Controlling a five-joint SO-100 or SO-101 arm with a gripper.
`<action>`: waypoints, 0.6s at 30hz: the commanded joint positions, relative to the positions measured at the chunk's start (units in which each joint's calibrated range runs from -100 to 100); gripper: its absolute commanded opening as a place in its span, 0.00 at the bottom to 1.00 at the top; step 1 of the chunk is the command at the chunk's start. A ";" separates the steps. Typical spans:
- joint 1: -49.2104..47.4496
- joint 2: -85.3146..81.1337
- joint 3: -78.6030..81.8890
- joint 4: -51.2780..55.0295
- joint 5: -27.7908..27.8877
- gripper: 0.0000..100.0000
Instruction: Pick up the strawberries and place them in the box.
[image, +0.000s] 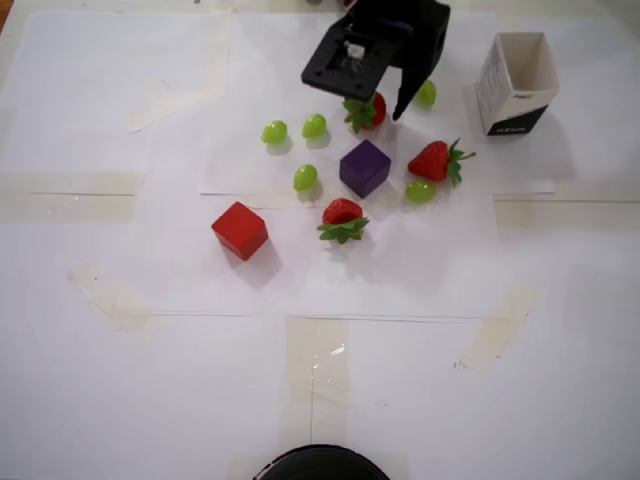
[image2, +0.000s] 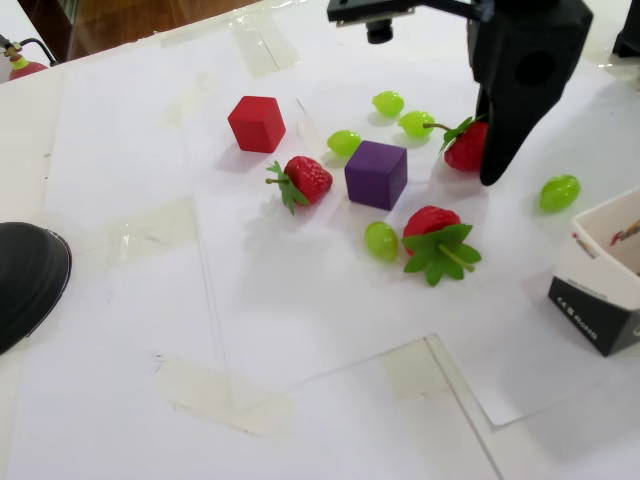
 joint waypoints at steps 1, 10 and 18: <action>0.75 -3.26 -0.32 -2.06 1.07 0.14; 1.33 -4.12 -0.41 -5.49 2.44 0.14; 1.63 -5.15 -0.13 -7.45 3.42 0.17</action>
